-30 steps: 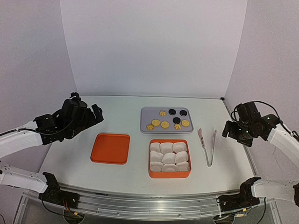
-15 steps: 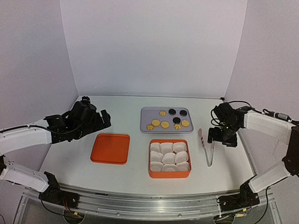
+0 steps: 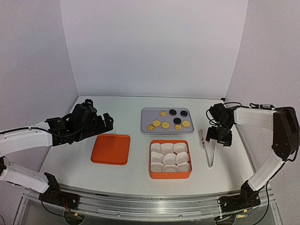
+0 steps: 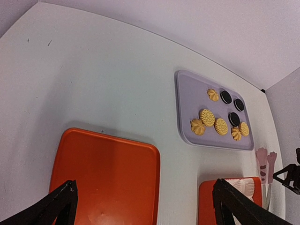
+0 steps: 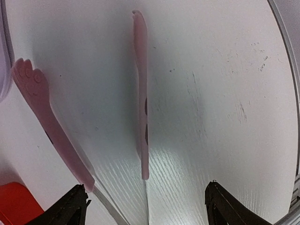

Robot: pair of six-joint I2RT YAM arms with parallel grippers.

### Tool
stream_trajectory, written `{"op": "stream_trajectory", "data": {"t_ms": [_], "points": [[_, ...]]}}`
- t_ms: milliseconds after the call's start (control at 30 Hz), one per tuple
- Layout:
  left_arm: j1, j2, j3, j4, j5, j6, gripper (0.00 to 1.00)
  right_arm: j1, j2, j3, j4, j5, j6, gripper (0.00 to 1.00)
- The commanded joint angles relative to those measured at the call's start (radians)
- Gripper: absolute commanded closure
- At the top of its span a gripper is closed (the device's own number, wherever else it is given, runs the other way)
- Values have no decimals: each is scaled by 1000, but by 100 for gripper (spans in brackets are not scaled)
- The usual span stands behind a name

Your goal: Pack the cookies

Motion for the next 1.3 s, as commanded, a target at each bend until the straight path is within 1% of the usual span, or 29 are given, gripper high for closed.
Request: {"op": "stream_trajectory", "data": {"t_ms": [0,233,567,733,767,800,833,900,1067,1200,1267], "points": [[-1,-13,-5,24,15,-3,0,-25,51,53,50,-34,-5,17],[-1,-40,-19,19,6,-12,0,-52,58,25,80,-66,-3,17],[-1,-50,-20,20,-7,-13,0,-52,-12,-31,91,-71,-13,17],[-1,-48,-23,27,-1,-13,0,-52,-27,-56,101,-61,-50,14],[-1,-46,-24,29,1,-13,0,-52,-24,-59,104,-61,-48,15],[-1,-45,-26,32,3,-13,0,-52,-17,-62,109,-66,-46,19],[-1,-43,-27,34,5,-13,0,-52,-8,-62,112,-69,-43,23],[-1,-37,-26,41,10,-15,0,-52,20,-60,117,-73,-40,36],[-1,-7,-20,65,39,-14,0,-52,94,-52,149,-66,-28,46],[-1,15,-11,94,77,-2,0,-52,119,-50,176,-70,-30,53],[-1,25,-6,109,94,13,0,-52,124,-51,181,-66,-33,59]]}}
